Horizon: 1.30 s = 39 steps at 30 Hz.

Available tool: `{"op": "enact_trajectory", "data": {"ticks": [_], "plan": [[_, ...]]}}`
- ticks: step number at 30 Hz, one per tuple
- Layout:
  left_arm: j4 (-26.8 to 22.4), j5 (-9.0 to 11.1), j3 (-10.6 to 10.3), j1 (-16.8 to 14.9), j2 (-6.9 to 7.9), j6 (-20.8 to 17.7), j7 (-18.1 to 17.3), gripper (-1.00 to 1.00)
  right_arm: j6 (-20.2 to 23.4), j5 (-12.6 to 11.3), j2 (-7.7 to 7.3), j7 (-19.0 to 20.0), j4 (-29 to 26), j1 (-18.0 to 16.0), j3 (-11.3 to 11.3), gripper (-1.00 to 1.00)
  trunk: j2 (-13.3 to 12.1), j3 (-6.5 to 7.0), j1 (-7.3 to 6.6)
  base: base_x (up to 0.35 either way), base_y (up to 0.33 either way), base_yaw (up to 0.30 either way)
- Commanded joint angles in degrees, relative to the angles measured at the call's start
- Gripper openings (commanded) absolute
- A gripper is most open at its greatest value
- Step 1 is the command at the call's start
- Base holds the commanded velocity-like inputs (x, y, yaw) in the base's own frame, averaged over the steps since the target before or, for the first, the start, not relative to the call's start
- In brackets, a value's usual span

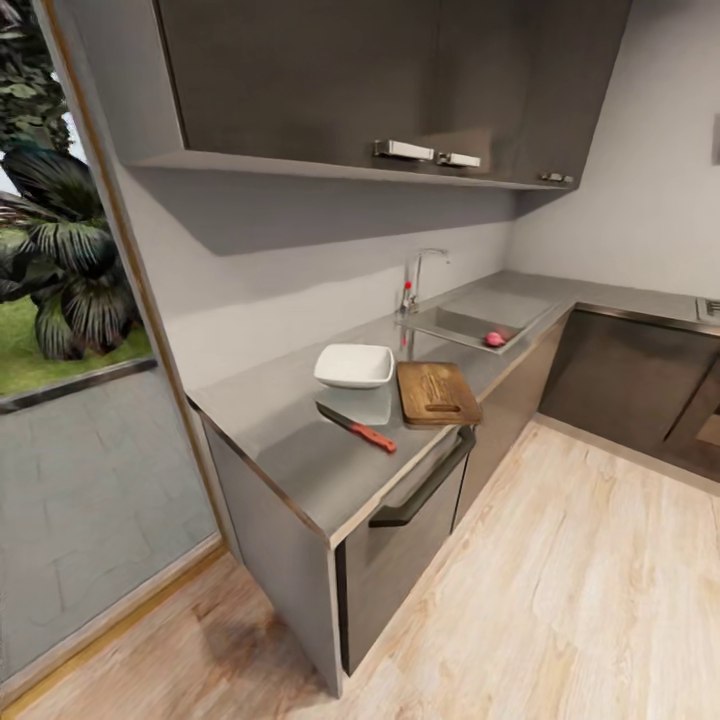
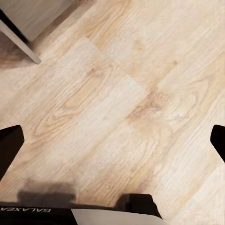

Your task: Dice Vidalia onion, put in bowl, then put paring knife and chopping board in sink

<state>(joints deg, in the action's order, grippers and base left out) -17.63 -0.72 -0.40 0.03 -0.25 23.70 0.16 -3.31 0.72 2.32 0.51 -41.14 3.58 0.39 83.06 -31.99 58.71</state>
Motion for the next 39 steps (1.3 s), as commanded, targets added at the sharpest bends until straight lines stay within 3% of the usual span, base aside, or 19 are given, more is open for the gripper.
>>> {"op": "enact_trajectory", "data": {"ticks": [1, 19, 29, 39], "plan": [[0.0, -0.1, 0.0, 0.0, -0.01, 0.1, 0.0, 1.00, -0.1, 0.1, 0.03, 0.1, -0.1, 0.0, 0.0, 1.00, 0.0, -0.04, 0.02, 0.138, 0.270, -0.012], [0.0, -0.1, 0.0, 0.0, -0.02, 0.1, -0.1, 1.00, 0.0, 0.0, -0.03, 0.1, -0.1, 0.0, 0.0, 1.00, 0.0, 0.49, 0.02, 0.143, 0.235, -0.173], [0.0, -0.1, -0.1, 0.0, -0.02, 0.1, -0.1, 1.00, 0.0, 0.0, -0.03, 0.1, -0.1, 0.0, 0.0, 1.00, 0.0, 1.03, 0.02, 0.021, 0.024, -0.220], [0.0, -0.1, -0.1, 0.0, 0.00, 0.1, -0.1, 1.00, 0.0, 0.0, -0.03, 0.1, -0.1, 0.0, 0.0, 1.00, 0.0, 1.62, 0.02, 0.001, 0.246, -0.221]]}}
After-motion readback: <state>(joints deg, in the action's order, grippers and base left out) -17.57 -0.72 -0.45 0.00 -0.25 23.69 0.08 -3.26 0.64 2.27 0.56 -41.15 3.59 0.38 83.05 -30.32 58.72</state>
